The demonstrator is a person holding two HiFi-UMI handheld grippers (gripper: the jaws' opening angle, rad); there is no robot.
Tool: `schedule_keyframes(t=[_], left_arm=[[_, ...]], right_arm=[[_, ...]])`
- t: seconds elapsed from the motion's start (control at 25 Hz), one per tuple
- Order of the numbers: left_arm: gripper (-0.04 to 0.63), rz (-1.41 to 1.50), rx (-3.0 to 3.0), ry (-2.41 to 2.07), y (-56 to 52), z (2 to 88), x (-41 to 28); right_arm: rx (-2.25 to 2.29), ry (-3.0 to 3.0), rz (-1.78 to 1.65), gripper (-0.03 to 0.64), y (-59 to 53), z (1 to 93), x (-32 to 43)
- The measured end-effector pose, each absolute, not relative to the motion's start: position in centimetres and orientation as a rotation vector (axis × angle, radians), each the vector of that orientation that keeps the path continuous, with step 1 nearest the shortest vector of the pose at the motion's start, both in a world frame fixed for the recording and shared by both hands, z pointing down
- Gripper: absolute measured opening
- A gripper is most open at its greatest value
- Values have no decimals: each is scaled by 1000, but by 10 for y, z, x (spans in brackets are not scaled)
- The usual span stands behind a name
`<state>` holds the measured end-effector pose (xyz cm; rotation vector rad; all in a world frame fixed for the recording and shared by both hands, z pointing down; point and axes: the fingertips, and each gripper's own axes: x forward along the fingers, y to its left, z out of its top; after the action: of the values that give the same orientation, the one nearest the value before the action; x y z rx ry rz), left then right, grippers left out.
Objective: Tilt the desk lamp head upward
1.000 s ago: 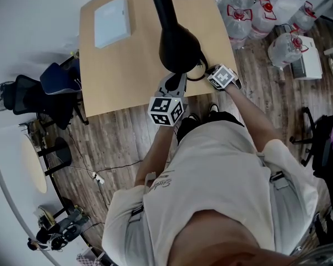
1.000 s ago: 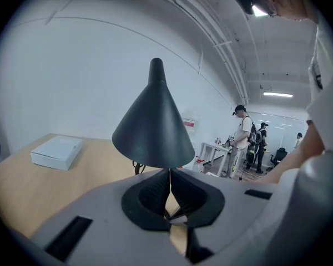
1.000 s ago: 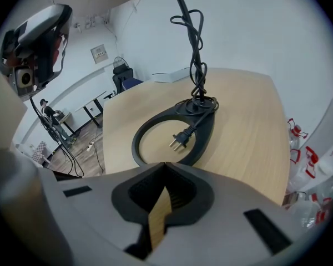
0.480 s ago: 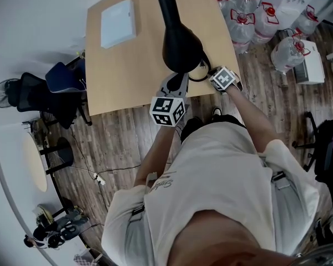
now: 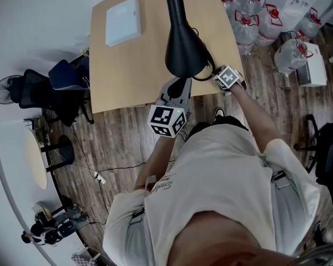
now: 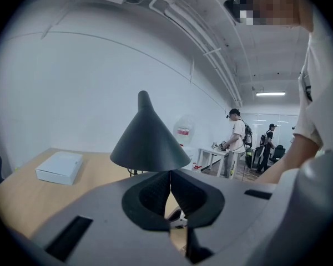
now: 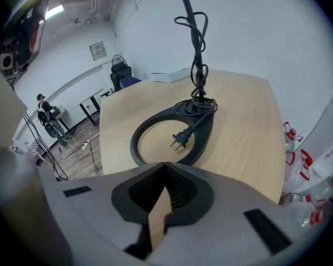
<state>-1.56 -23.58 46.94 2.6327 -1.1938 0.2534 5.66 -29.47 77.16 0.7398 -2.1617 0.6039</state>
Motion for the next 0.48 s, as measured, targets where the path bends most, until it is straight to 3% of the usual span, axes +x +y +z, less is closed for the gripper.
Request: schedule_keyframes(t=[0.48], left_arm=[[15,159,2696,-1154,-213,406,-19]], right_arm=[[719,-2129,585,-5,-294,775,58]])
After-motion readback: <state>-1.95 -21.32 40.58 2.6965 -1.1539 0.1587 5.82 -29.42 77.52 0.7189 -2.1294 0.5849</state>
